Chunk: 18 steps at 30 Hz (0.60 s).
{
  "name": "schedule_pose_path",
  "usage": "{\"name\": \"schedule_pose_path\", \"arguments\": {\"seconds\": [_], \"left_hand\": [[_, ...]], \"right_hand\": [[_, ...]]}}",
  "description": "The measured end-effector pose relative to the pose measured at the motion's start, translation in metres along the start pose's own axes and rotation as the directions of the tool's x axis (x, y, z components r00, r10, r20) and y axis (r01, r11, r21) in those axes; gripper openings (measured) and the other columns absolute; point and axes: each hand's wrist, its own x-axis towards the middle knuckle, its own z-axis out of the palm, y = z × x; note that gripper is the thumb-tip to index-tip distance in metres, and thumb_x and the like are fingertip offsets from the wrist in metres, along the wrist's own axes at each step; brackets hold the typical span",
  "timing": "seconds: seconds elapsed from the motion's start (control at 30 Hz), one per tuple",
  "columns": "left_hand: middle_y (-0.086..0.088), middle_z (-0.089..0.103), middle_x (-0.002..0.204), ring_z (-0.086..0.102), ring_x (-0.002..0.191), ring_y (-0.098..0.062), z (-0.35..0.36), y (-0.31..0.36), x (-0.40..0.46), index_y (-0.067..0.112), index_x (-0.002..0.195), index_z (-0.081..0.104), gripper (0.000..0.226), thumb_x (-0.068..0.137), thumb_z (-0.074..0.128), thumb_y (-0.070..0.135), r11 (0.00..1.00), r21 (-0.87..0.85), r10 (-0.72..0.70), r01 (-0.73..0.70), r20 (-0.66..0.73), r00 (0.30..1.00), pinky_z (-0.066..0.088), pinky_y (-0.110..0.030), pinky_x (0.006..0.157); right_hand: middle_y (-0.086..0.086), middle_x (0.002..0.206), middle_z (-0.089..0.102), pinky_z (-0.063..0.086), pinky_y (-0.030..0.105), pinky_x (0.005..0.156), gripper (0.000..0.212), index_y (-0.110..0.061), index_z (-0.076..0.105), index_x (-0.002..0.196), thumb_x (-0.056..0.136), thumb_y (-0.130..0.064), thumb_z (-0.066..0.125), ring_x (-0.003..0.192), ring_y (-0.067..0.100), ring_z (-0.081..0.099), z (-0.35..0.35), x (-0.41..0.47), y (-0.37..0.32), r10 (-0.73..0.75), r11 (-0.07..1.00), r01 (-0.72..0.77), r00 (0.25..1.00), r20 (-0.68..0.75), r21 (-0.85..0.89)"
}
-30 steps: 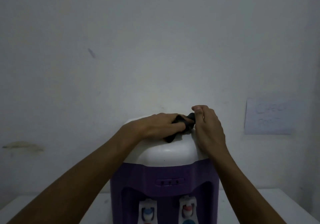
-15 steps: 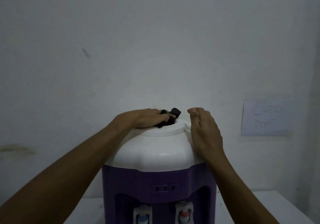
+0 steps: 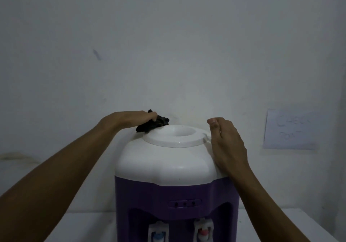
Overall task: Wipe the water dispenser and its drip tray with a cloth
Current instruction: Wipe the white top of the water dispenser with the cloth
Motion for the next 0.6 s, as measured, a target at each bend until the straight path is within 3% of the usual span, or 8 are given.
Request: {"name": "schedule_pose_path", "arguments": {"seconds": [0.1, 0.27, 0.33, 0.37, 0.43, 0.53, 0.6], "left_hand": [[-0.002, 0.046, 0.081, 0.039, 0.075, -0.017, -0.006, -0.023, -0.007, 0.017, 0.082, 0.047, 0.035, 0.079, 0.037, 0.050, 0.999, -0.044, -0.021, 0.019, -0.025, 0.999, 0.030, -0.032, 0.072], [0.000, 0.039, 0.073, 0.033, 0.067, -0.015, 0.000, -0.011, -0.005, 0.017, 0.075, 0.040, 0.029, 0.092, 0.037, 0.040, 0.998, -0.062, 0.015, -0.015, -0.008, 1.000, 0.027, -0.030, 0.066], [0.001, 0.041, 0.071, 0.035, 0.064, -0.015, 0.006, 0.000, -0.001, 0.014, 0.076, 0.044, 0.030, 0.085, 0.041, 0.042, 0.998, -0.019, 0.052, -0.052, -0.004, 0.999, 0.028, -0.029, 0.064], [0.001, 0.049, 0.076, 0.042, 0.068, -0.015, 0.009, 0.002, 0.001, 0.014, 0.081, 0.052, 0.034, 0.078, 0.042, 0.046, 0.997, 0.007, 0.080, -0.080, 0.001, 0.997, 0.033, -0.028, 0.067], [0.004, 0.062, 0.106, 0.055, 0.095, -0.015, 0.014, 0.005, 0.006, 0.028, 0.105, 0.063, 0.053, 0.066, 0.039, 0.055, 0.985, 0.101, 0.138, -0.141, 0.039, 0.990, 0.041, -0.032, 0.090], [0.008, 0.046, 0.142, 0.043, 0.126, -0.017, 0.023, 0.016, 0.005, 0.048, 0.129, 0.046, 0.071, 0.062, 0.031, 0.068, 0.947, 0.268, 0.154, -0.177, 0.107, 0.982, 0.030, -0.040, 0.110], [0.011, 0.033, 0.150, 0.033, 0.135, -0.018, 0.028, 0.028, 0.006, 0.051, 0.138, 0.031, 0.063, 0.077, 0.029, 0.068, 0.920, 0.330, 0.170, -0.210, 0.145, 0.975, 0.022, -0.038, 0.113]], "right_hand": [[-0.016, 0.104, 0.043, 0.032, 0.031, 0.081, 0.034, -0.028, 0.053, 0.114, 0.101, -0.041, 0.025, 0.098, 0.006, 0.041, 0.000, 0.000, -0.001, -0.006, 1.000, 0.006, 1.000, 0.000, -0.005], [-0.017, 0.104, 0.043, 0.031, 0.030, 0.081, 0.034, -0.027, 0.053, 0.114, 0.101, -0.040, 0.025, 0.097, 0.006, 0.041, 0.002, 0.001, -0.001, -0.008, 1.000, 0.008, 1.000, 0.000, -0.013], [-0.016, 0.103, 0.044, 0.031, 0.029, 0.081, 0.034, -0.026, 0.054, 0.114, 0.101, -0.039, 0.026, 0.096, 0.006, 0.041, 0.001, 0.000, -0.001, -0.005, 1.000, 0.005, 1.000, 0.000, -0.004], [-0.016, 0.103, 0.044, 0.030, 0.029, 0.081, 0.034, -0.026, 0.054, 0.114, 0.101, -0.039, 0.026, 0.096, 0.006, 0.041, 0.001, 0.000, -0.002, -0.007, 1.000, 0.007, 1.000, 0.004, -0.004], [-0.016, 0.103, 0.044, 0.030, 0.028, 0.081, 0.033, -0.027, 0.053, 0.114, 0.101, -0.040, 0.026, 0.096, 0.006, 0.042, 0.000, 0.000, -0.001, -0.008, 1.000, 0.008, 1.000, 0.007, -0.007], [-0.017, 0.104, 0.044, 0.030, 0.028, 0.081, 0.033, -0.028, 0.053, 0.115, 0.101, -0.041, 0.026, 0.097, 0.005, 0.041, 0.001, 0.001, 0.000, -0.008, 1.000, 0.008, 1.000, 0.000, -0.001], [-0.018, 0.104, 0.043, 0.030, 0.028, 0.081, 0.033, -0.028, 0.053, 0.115, 0.101, -0.041, 0.026, 0.097, 0.005, 0.041, 0.001, 0.001, 0.001, -0.010, 1.000, 0.010, 1.000, -0.006, 0.009]]}}
